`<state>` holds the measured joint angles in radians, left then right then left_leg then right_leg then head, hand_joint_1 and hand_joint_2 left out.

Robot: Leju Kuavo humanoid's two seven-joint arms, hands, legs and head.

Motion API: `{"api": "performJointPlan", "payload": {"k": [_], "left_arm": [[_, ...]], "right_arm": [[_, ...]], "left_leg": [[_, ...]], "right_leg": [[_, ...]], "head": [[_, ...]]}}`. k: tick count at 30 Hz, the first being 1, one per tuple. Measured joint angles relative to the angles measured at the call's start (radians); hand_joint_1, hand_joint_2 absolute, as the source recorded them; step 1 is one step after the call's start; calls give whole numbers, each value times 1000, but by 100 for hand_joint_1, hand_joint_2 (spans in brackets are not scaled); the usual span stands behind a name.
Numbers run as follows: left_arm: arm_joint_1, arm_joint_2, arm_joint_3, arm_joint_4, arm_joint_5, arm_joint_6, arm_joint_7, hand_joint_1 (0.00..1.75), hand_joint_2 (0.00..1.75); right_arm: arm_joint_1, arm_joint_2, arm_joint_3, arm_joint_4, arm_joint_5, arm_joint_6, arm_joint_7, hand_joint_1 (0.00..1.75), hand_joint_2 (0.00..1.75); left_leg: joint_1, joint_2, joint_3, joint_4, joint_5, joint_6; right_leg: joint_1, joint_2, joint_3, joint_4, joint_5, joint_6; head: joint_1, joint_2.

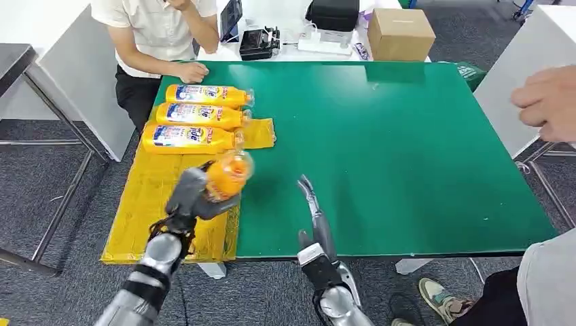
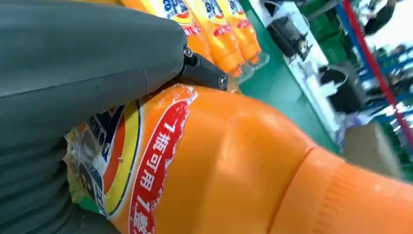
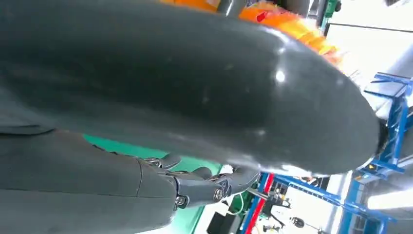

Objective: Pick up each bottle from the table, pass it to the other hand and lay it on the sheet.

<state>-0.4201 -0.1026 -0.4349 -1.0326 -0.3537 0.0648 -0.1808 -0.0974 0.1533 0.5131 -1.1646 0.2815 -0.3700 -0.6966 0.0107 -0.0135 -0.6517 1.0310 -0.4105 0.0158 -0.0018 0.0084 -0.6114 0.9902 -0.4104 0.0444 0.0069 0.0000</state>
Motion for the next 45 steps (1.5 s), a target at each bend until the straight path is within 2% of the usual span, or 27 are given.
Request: {"api": "performJointPlan", "payload": {"k": [9,14,18,23,31,36,37,38,39,45], "left_arm": [[-221,6,-97,285,-185,-85,101,175,175],[-335,0,-235,461,-495,-64,290,175,175],[-360,-16,-323,538,-568,-57,389,175,175],[-379,-25,-336,587,-561,-44,430,175,175],[-389,-26,-306,614,-569,25,442,175,175],[-387,-32,-271,624,-550,-37,412,175,175],[-387,-32,-262,627,-550,-46,412,159,175],[-387,-33,-256,630,-548,-51,412,66,175],[-388,-34,-247,634,-543,-53,412,38,175],[-411,-29,-167,660,-460,-96,370,38,175]], "right_arm": [[-8,12,-1,2,-45,62,0,0,0],[-11,20,-1,9,-48,88,0,0,0],[-12,21,-5,17,-40,97,0,0,0],[-10,25,-17,28,-16,110,0,0,0],[4,28,-42,37,-3,121,0,0,0],[6,31,-50,43,1,127,0,0,0],[6,32,-51,45,0,127,0,0,0],[5,34,-51,47,-1,127,0,0,0],[4,35,-52,49,-2,127,0,0,0],[-9,42,-52,66,-10,127,0,0,0]], "left_leg": [[0,-1,3,-1,2,-2],[0,5,3,0,5,-3],[1,3,-1,0,8,-2],[1,4,-3,0,7,-2],[1,4,-4,0,7,-2],[0,4,-4,0,7,-2],[0,4,-4,0,7,-2],[0,4,-4,0,7,-2],[0,4,-4,0,7,-2],[1,4,-2,-1,7,-2]], "right_leg": [[0,0,3,0,2,-3],[0,6,0,0,7,-4],[1,4,-1,1,7,-4],[1,4,-3,1,7,-3],[1,3,-5,1,6,-3],[1,3,-4,1,6,-3],[0,3,-4,1,6,-3],[0,3,-4,1,6,-3],[1,3,-4,1,6,-3],[1,3,-2,1,6,-3]], "head": [[1,0],[0,0],[0,0],[0,0],[0,0],[0,0],[0,0],[0,0],[0,0],[0,0]]}}
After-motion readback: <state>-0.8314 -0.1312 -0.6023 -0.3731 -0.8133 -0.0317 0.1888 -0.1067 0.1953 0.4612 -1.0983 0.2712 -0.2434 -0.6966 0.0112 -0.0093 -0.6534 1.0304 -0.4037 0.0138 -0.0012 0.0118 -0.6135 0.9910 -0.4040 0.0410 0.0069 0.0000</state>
